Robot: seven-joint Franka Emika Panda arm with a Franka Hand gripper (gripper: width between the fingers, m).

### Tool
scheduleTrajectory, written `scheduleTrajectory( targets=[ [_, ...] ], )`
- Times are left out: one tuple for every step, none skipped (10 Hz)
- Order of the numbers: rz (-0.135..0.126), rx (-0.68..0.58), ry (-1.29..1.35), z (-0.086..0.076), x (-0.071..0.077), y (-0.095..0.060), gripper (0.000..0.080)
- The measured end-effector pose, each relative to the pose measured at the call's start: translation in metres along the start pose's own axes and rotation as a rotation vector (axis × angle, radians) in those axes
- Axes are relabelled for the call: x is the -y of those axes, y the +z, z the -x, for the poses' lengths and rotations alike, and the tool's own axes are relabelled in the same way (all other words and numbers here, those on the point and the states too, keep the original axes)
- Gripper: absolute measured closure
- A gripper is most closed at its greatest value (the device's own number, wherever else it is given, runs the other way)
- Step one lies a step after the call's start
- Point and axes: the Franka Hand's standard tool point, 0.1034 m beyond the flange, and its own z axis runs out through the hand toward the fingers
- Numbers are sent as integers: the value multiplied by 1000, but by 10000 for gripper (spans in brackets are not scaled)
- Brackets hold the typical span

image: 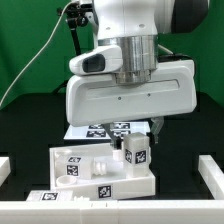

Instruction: Assemble one leg

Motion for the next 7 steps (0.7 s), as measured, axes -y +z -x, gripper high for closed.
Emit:
scheduleTrajectory(
  targets=[
    [0,0,0,0,0,0,515],
    [0,0,0,0,0,0,515],
    [0,0,19,0,0,0,515],
    [0,0,24,0,0,0,515],
    [-1,0,89,0,0,0,515],
    [-1,0,140,0,0,0,515],
    [-2,0,223,0,0,0,515]
  ],
)
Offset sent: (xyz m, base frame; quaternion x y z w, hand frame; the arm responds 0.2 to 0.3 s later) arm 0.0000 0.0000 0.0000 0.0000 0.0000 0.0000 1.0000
